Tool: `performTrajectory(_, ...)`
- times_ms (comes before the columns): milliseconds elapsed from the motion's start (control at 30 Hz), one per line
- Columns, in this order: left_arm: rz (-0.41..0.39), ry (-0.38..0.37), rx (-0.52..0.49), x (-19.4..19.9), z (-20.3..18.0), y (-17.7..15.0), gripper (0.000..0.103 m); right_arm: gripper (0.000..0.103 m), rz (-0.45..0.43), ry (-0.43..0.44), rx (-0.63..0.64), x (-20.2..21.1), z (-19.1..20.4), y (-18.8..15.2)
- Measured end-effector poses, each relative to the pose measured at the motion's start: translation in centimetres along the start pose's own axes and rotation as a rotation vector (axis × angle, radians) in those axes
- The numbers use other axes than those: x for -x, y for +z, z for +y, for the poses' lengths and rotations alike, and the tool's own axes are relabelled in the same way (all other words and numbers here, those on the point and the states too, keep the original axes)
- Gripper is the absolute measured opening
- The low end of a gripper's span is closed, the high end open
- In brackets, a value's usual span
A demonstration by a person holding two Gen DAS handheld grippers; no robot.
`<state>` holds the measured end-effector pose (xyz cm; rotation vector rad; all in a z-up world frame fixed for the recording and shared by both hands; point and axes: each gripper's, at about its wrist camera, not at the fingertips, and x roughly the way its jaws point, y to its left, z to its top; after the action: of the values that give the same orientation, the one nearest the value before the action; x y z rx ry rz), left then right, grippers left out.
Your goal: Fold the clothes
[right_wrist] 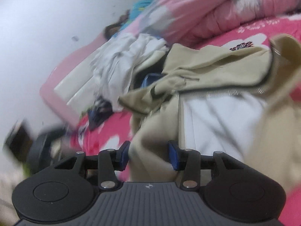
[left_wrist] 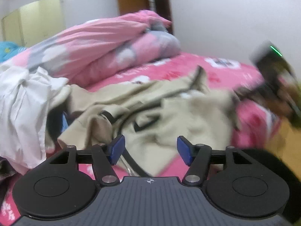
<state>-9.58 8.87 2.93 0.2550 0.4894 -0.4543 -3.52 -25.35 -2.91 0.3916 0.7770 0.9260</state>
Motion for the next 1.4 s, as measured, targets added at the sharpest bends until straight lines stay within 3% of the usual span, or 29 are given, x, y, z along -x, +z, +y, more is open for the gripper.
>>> performTrajectory(100, -0.039, 0.015, -0.007, -3.4, 0.5, 3.5, 0.064, 0.046, 0.017, -0.009, 0.019, 1.8, 0.7, -3.8)
performTrajectory(200, -0.063, -0.004, -0.08, -8.0, -0.6, 7.5, 0.069, 0.046, 0.019, -0.039, 0.089, 3.1, 2.2, -6.3)
performTrajectory(267, -0.033, -0.054, -0.152, -11.2, -2.4, 9.8, 0.069, 0.046, 0.013, -0.072, 0.125, 4.0, 3.0, -7.4)
performTrajectory(333, 0.017, -0.139, -0.239, -14.2, -4.6, 10.9, 0.076, 0.046, -0.024, -0.082, 0.112, 5.2, 2.9, -7.7)
performTrajectory(500, 0.097, -0.159, -0.54, -20.0, -11.8, 10.2, 0.077, 0.047, -0.278, -0.195, -0.038, 9.1, 0.7, -7.2)
performTrajectory(600, 0.111, -0.168, -0.665, -21.6, -14.7, 8.9, 0.077, 0.047, -0.356, -0.291, -0.115, 8.9, -0.8, -6.9)
performTrajectory(700, 0.122, -0.169, -0.727, -23.0, -16.1, 8.3, 0.077, 0.047, -0.354, -0.316, -0.133, 7.8, -1.4, -7.3)
performTrajectory(833, 0.13, -0.158, -0.736, -24.2, -15.6, 8.9, 0.073, 0.047, -0.34, -0.338, -0.126, 5.9, -1.4, -7.6)
performTrajectory(1033, 0.115, -0.094, -0.596, -25.2, -12.9, 11.4, 0.071, 0.047, -0.325, -0.383, -0.082, 4.5, -0.3, -8.1)
performTrajectory(1200, 0.173, -0.151, -0.56, -26.9, -14.0, 11.3, 0.07, 0.047, -0.336, -0.431, -0.075, 3.9, 0.3, -7.9)
performTrajectory(1333, 0.17, -0.092, -0.563, -27.9, -14.5, 11.7, 0.023, 0.047, -0.333, -0.488, -0.084, 3.4, 0.7, -7.6)
performTrajectory(1400, 0.149, -0.064, -0.519, -27.8, -13.9, 12.5, 0.016, 0.047, -0.334, -0.507, -0.092, 3.4, 0.9, -7.5)
